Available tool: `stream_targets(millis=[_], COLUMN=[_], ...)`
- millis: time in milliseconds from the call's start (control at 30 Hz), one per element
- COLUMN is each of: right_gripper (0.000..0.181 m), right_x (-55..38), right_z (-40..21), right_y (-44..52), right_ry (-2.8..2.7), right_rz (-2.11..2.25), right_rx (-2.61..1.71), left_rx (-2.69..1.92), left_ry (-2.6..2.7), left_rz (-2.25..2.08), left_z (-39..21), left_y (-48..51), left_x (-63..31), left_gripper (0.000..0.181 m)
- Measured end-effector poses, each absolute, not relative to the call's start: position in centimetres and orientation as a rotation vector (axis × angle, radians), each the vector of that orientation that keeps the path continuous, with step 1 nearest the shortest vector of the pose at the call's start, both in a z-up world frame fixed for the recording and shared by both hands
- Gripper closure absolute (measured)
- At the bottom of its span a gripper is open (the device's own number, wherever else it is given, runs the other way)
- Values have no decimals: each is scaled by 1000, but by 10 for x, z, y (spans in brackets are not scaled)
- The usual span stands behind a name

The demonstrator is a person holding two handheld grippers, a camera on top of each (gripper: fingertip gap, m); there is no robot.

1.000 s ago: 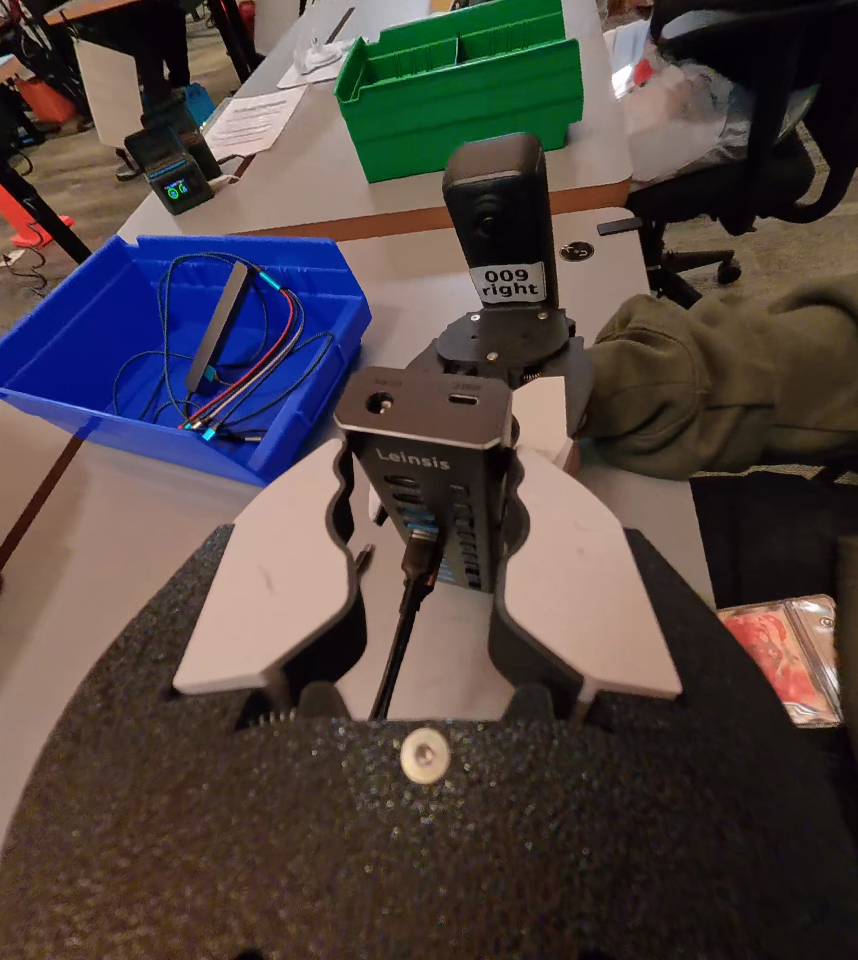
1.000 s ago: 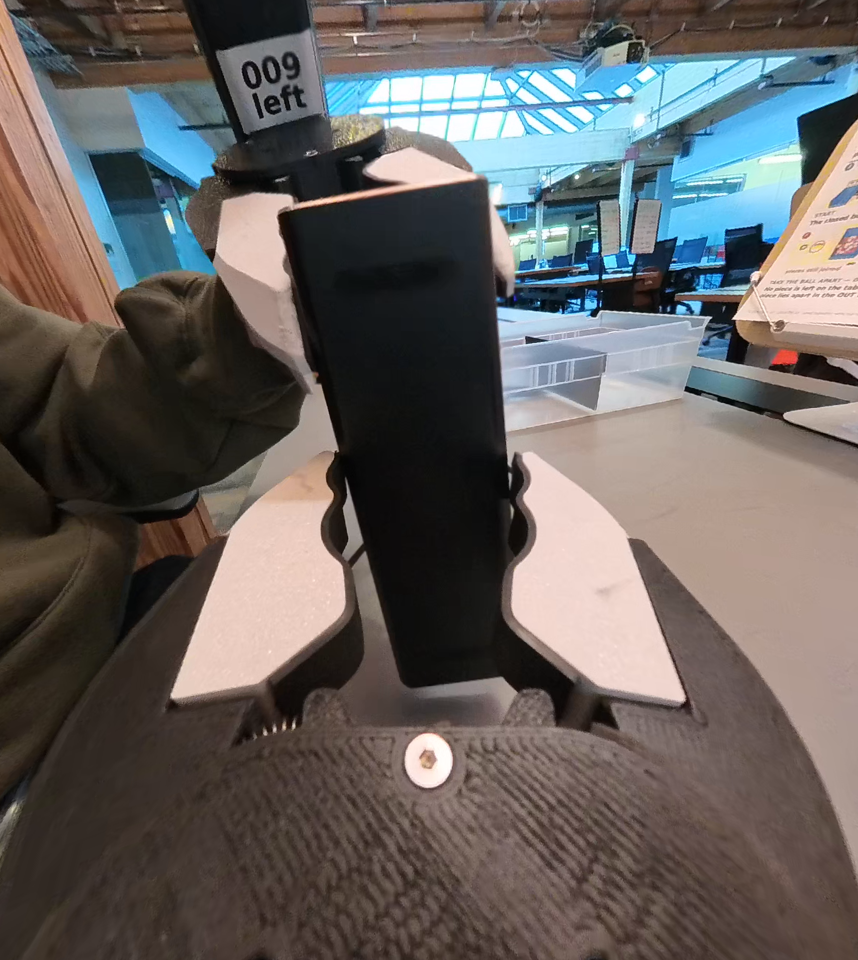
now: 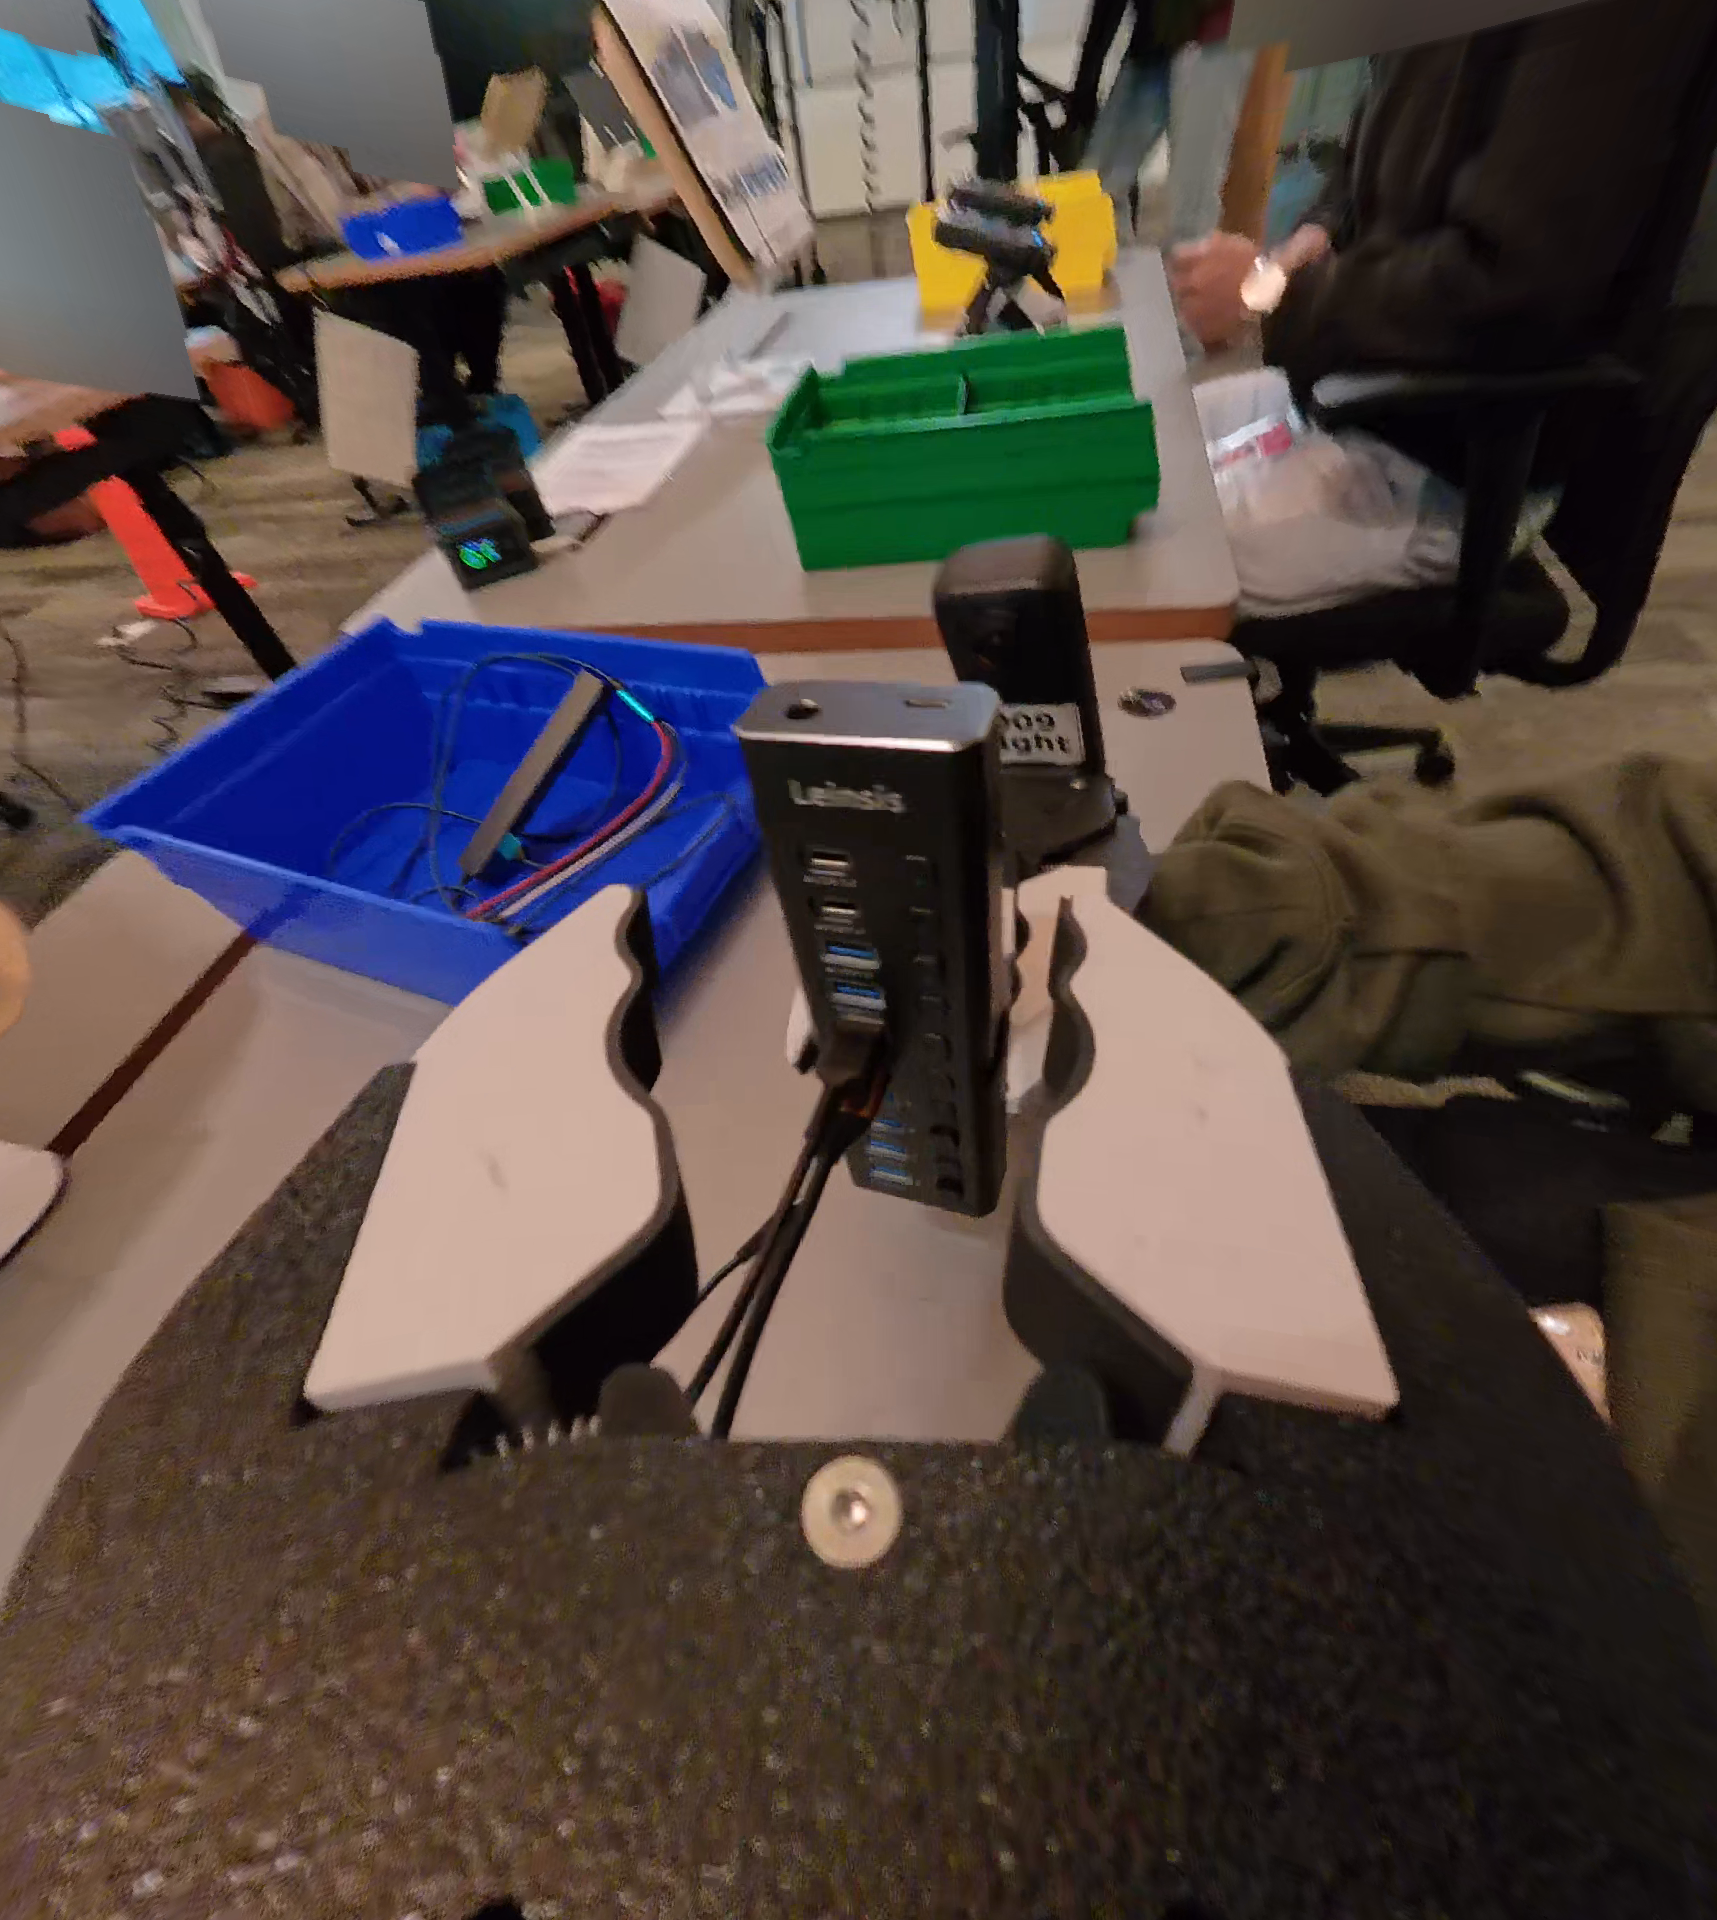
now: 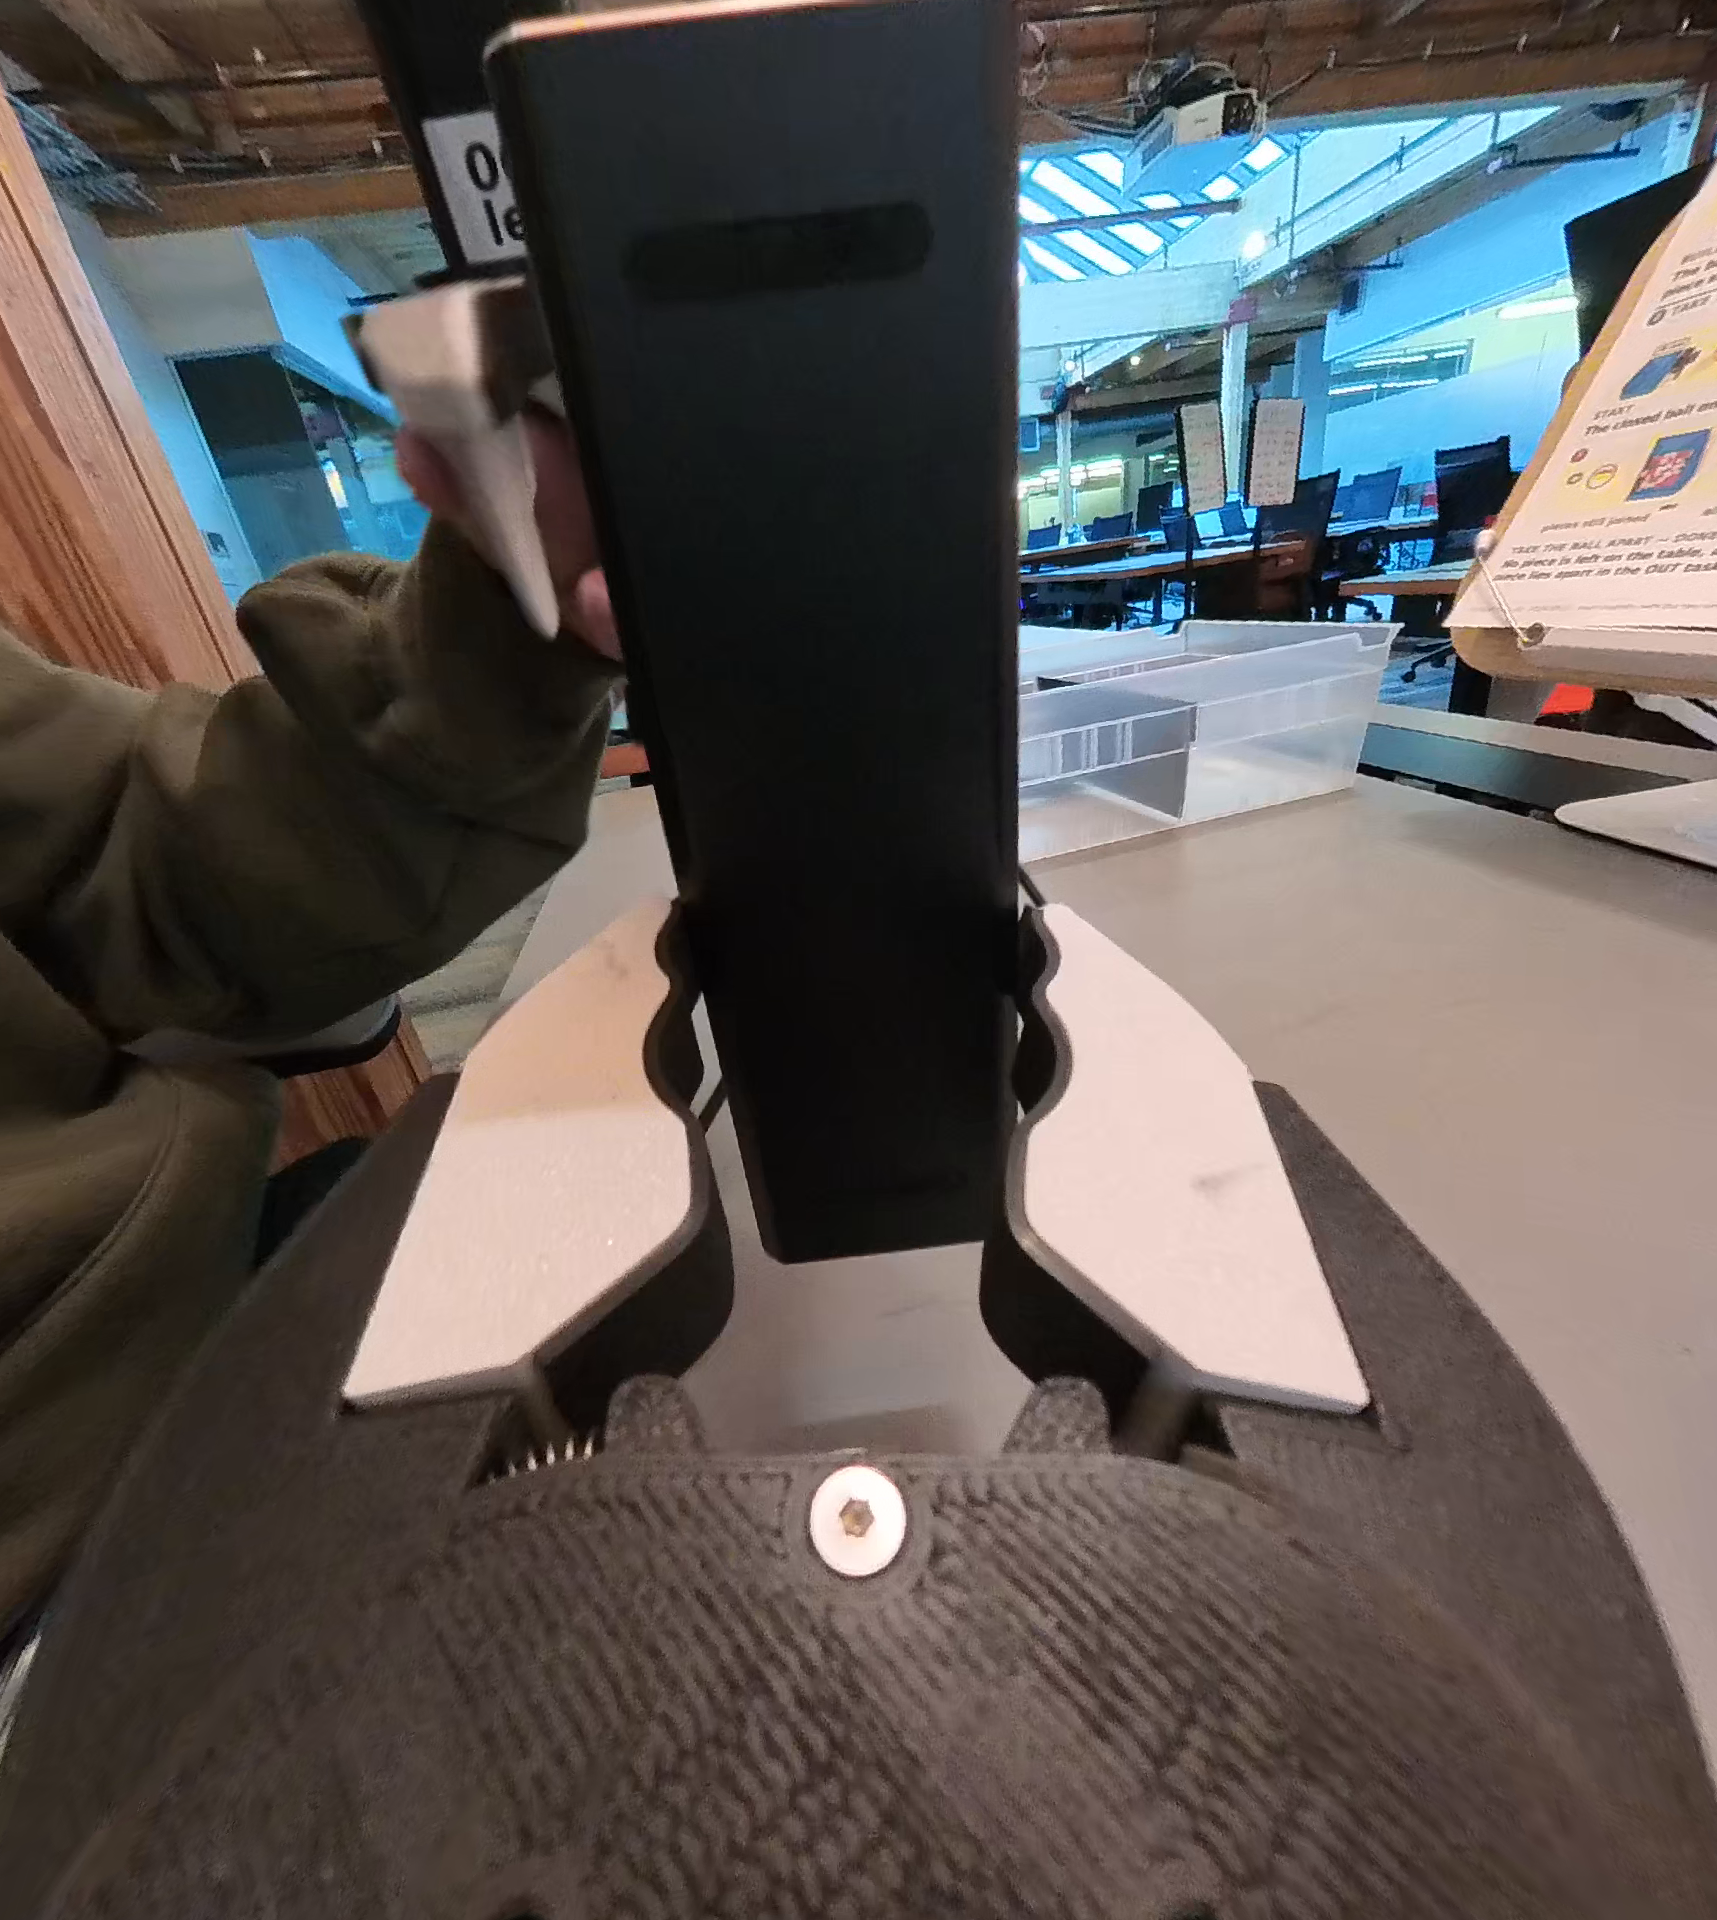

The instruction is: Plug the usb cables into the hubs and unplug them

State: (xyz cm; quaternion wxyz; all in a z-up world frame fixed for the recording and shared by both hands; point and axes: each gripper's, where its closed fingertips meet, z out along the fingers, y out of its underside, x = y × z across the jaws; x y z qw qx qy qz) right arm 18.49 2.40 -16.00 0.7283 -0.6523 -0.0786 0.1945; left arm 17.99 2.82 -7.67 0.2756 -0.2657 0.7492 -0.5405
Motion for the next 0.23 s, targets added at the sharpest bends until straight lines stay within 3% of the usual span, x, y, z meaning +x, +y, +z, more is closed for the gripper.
stream_targets(millis=[100,233], right_gripper=[122,122], right_x=[183,185], right_z=[-161,-159], right_y=[25,23], right_ry=[-183,-171], right_rz=[426,444], right_rx=[-1446,-1429], left_rx=[-852,-1307], left_ry=[1856,1668], left_rz=[-1348,-908], left_z=[-60,-67], left_y=[84,238], left_x=[176,161], left_gripper=[122,132])
